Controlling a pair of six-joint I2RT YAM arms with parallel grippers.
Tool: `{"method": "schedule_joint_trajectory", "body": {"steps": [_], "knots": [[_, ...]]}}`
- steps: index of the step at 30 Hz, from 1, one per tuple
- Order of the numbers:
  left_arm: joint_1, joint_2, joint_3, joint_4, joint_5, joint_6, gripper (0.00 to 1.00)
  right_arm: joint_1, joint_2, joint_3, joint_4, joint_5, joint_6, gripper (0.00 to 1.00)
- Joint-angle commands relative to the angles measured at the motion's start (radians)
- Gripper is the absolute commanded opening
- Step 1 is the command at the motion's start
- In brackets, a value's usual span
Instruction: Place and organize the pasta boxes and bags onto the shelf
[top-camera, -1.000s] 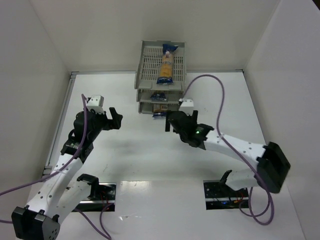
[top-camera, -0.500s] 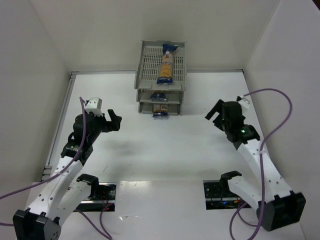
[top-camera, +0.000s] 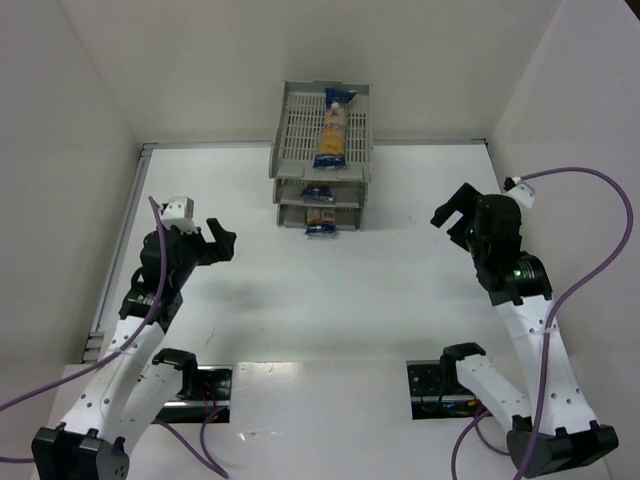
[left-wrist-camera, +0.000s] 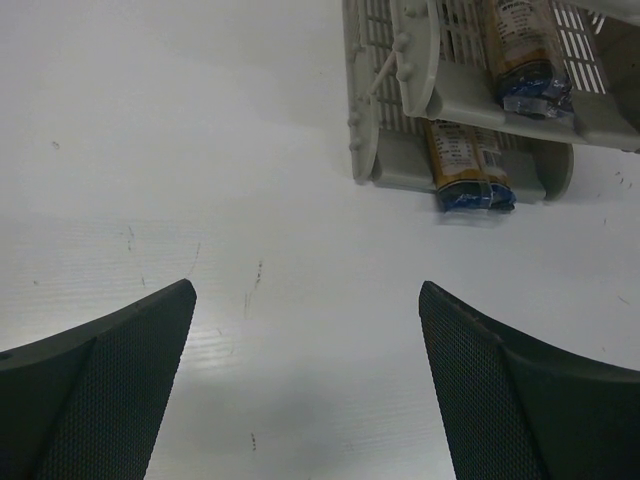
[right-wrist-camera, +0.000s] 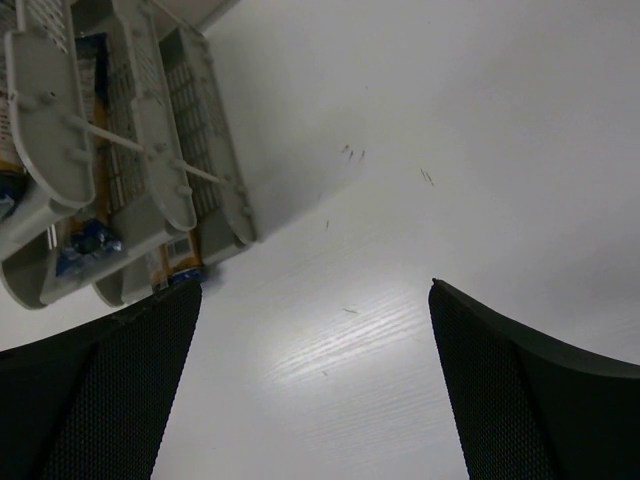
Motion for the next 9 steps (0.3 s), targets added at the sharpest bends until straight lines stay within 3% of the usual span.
{"method": "schedule_joint_trajectory", "body": {"steps": [1,9], "knots": [[0.006,-0.024,-0.001,0.024,0.017,-0.017,1.00,-0.004,-0.048,-0.011,-0.035,-0.003,-0.021,1.00],[0.006,-0.033,-0.001,0.024,0.027,-0.008,1.00,-0.004,-0.048,-0.029,-0.044,0.000,-0.021,1.00]]}}
